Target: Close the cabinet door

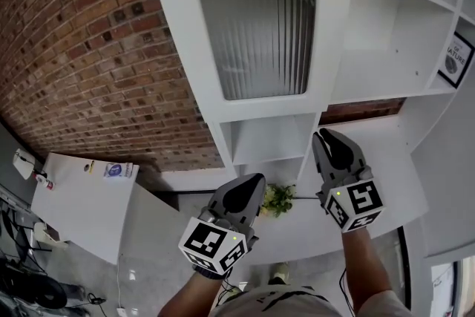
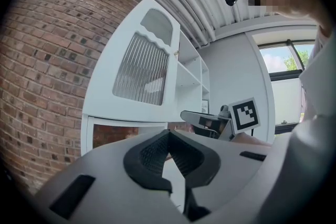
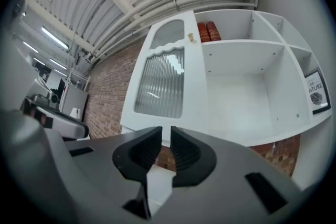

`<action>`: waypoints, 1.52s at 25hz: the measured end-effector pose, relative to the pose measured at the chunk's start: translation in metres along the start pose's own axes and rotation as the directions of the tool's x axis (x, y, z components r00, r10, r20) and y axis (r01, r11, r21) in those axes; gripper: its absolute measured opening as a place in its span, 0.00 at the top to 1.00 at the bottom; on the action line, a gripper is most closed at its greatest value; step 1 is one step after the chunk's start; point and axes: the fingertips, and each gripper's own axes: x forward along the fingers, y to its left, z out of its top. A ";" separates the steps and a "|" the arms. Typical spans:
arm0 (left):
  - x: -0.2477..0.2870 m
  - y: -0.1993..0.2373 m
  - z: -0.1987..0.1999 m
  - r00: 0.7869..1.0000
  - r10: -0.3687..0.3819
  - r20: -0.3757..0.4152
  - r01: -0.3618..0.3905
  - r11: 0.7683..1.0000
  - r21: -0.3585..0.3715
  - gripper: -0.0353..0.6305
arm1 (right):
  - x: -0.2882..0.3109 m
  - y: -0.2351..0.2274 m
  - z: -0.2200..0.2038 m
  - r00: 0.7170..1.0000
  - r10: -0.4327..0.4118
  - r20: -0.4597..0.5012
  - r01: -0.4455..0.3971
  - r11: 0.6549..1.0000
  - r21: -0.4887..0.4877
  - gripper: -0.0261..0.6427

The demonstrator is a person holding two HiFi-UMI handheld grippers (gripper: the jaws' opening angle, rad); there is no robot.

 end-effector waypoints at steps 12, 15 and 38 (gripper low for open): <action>-0.064 0.006 0.006 1.000 -0.017 0.008 0.017 1.000 0.014 0.93 | -0.033 0.126 -0.018 0.995 0.083 -0.059 -0.079 0.995 0.061 0.91; -0.082 0.010 0.005 1.000 -0.016 0.006 0.016 1.000 0.018 0.93 | -0.039 0.158 -0.018 0.992 0.109 -0.068 -0.105 0.993 0.059 0.91; -0.162 0.020 0.007 0.997 -0.078 0.012 0.077 0.997 0.017 0.93 | -0.067 0.264 -0.013 0.991 0.097 -0.097 -0.090 0.993 0.073 0.93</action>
